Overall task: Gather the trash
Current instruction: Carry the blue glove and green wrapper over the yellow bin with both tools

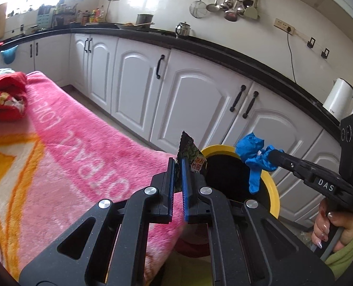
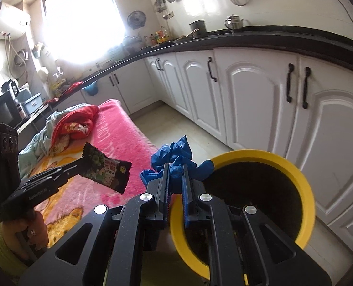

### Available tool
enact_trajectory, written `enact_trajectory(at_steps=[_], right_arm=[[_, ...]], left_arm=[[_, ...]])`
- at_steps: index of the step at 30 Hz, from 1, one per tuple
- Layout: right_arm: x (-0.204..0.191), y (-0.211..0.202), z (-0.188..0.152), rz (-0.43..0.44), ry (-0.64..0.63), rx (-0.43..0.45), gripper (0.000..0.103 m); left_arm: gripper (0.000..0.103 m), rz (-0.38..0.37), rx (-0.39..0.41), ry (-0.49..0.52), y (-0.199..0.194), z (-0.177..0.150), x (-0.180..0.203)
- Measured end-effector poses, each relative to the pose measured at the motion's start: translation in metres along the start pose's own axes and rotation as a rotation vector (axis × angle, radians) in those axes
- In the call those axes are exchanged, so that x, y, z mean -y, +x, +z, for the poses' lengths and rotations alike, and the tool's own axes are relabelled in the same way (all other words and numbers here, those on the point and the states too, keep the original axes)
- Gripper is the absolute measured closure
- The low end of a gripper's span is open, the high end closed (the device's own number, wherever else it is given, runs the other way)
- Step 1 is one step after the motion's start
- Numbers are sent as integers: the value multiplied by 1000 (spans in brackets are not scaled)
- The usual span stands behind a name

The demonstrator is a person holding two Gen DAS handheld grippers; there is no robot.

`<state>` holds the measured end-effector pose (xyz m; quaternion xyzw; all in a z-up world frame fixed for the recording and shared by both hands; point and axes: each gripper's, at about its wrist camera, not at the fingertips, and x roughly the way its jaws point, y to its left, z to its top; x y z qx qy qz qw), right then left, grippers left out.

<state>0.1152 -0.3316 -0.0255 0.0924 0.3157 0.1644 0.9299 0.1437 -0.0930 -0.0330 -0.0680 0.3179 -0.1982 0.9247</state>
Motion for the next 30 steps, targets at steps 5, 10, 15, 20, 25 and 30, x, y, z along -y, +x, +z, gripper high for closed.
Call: enact_trajectory(at_steps=[5,10,15,20,25,30], right_arm=[[20,-11,-8,-36,30,8,94],[39,-21,-21,-73,51,3,94],[57,-27,-38,-105,73,-11,94],[71,-28,-55,-141,88,-28,94],[82,-24,-70,-159,102,-47,94],[87,-20,-77,-159,118,-59,94]], left_arm=[[101,-17,-6,38,10,2,20],[101,-36,-23,70,22,3,37],[101,-54,-45,104,36,3,55],[101,-64,-72,134,50,-1,71],[101,-71,-110,150,68,-5,84],[101,-73,-145,156,85,-9,91]])
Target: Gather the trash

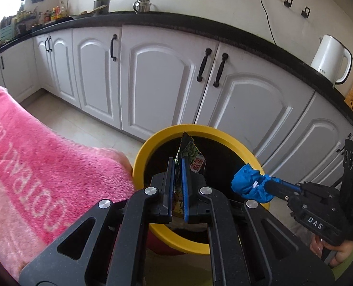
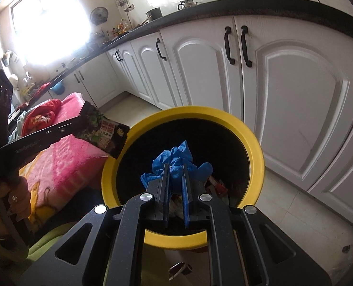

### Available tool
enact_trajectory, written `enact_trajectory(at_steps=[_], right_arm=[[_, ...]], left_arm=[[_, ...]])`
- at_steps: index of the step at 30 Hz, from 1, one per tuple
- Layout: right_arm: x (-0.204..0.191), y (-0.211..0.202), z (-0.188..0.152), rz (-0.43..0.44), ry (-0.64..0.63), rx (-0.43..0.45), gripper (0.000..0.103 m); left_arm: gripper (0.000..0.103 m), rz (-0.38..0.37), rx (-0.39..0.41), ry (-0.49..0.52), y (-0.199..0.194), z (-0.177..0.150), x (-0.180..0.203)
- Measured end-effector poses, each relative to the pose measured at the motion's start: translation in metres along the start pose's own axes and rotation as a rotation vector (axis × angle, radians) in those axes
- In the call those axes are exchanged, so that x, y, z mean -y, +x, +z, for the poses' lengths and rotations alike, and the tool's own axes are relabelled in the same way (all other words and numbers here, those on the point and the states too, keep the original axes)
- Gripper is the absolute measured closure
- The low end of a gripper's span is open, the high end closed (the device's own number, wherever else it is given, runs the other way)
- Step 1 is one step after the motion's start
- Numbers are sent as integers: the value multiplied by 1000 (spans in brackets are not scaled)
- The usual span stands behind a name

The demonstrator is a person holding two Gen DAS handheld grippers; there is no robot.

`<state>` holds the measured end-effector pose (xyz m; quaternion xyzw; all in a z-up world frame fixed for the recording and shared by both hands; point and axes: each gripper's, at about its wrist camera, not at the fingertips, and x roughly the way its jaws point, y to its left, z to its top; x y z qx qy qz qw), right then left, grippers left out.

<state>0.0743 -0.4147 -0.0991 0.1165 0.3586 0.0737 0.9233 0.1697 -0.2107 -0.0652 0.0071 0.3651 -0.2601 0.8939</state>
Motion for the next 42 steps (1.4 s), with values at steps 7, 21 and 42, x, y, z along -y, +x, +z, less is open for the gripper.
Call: enact_trajectory(at_steps=[7,21,42], right_arm=[[4,8,-8,2,15,-29,94],[7,14,-7,-5,28,-48,93],[-43,-5,7,-32,-64,16,20]], left_arm=[[101,0,-49,6,21,-2,4],[94,-10,-110,9,37,-7,2],[18,91,-22,-69,-35,-11,-45]])
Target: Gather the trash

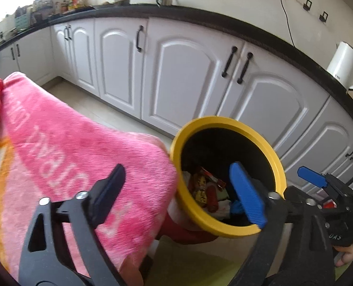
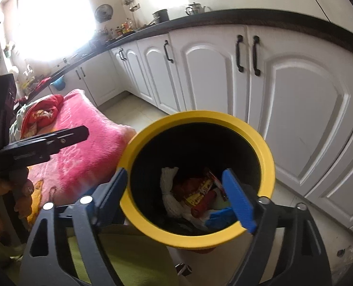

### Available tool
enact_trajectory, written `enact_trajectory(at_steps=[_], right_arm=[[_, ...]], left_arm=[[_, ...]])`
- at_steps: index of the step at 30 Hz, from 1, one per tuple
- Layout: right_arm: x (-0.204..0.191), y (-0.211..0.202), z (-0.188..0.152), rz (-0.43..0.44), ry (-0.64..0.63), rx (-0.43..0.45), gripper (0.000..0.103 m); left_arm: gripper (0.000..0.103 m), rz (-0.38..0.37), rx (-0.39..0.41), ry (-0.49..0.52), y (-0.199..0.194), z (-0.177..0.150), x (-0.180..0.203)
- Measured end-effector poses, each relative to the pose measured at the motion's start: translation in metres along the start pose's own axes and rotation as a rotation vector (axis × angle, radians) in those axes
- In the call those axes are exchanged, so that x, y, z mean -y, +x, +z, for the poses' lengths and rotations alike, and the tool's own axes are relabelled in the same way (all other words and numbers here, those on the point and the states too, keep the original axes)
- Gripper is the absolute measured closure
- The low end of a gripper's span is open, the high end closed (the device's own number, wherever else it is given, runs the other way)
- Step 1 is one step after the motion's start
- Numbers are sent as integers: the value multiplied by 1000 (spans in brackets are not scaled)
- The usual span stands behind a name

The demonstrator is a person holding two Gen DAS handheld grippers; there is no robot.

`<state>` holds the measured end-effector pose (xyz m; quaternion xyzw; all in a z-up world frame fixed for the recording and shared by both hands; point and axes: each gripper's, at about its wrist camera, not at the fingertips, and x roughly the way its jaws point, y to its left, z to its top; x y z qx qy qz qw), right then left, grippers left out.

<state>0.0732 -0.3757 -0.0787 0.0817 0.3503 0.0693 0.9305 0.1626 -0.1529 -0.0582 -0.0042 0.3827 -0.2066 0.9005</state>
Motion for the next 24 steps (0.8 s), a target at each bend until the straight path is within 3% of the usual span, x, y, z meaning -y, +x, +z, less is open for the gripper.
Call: enact_trajectory(at_steps=[5,13,24], right_arm=[[-31,-3,8,-13,-62,19,8],[-89,-8,18,-21,-121,87,6],[-145,-33,-8,-50,-269,325,6]], left_arm=[[11,34,38,-25,-28,-3,-20],[11,133,101,-91,-73,-18,-58],[11,248,261,-113,-135,-49,-84]])
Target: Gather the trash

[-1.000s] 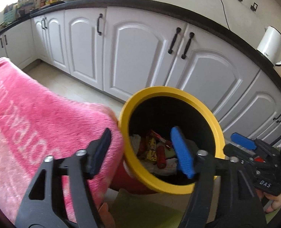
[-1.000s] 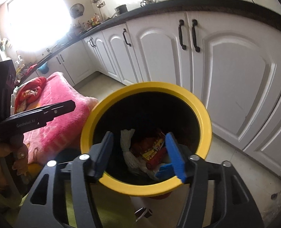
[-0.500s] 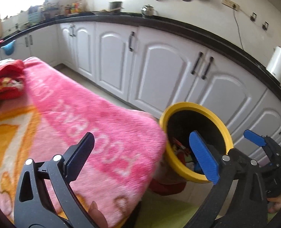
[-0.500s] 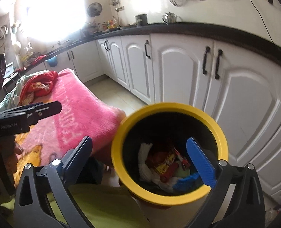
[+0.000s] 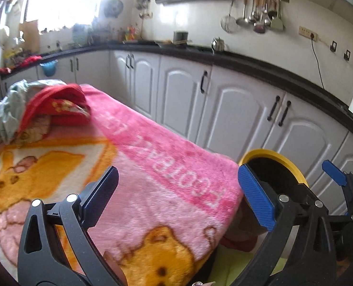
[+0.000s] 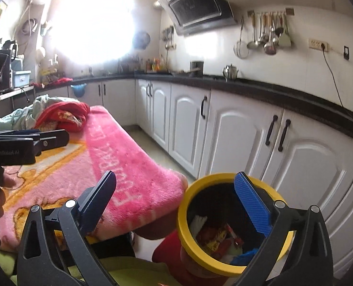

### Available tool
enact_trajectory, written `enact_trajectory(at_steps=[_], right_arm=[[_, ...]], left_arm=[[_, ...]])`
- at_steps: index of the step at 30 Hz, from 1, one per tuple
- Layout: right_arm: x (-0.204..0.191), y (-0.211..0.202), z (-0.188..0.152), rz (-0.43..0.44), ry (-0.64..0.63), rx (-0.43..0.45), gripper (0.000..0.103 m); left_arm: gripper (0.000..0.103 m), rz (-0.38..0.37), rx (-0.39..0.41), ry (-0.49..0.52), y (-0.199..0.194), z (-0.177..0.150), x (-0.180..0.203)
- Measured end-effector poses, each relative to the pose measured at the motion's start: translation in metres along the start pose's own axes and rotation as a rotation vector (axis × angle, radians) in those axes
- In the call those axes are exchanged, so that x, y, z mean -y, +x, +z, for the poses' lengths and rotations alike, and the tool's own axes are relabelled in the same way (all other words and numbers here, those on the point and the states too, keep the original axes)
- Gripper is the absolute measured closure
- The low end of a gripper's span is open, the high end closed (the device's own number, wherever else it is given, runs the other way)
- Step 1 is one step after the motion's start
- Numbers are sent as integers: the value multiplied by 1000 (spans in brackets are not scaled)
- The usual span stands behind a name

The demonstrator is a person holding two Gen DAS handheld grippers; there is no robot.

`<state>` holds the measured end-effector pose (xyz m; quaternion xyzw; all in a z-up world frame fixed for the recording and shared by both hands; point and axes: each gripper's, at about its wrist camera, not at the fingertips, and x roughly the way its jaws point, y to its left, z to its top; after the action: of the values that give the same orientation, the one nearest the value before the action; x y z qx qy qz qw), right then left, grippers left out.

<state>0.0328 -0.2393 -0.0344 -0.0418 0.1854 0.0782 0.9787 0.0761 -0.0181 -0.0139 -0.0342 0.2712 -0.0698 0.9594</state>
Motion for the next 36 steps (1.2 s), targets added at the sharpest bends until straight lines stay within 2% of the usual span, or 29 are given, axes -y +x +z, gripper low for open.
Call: enact_trajectory(at_steps=[3,7,11,14,20,36], right_arm=[[-2,-7,-3,13,17,21,6],[-3,-26,0,18,20,104,6],[1,-41,2,13,48,149,6],[4,-40,-1,22,73,137,6],[-1,-32,-9,47,67,102,6],[-1,-27,-8,45,68,88,6]], left_arm=[[11,18,40,1,-12,-4,-4],[11,44,94,16,-26,-17,-6],[11,55,132,23,-37,-26,-3],[11,60,174,38,-45,-32,2],[11,63,197,22,-47,-35,4],[11,62,189,0,-45,-36,0]])
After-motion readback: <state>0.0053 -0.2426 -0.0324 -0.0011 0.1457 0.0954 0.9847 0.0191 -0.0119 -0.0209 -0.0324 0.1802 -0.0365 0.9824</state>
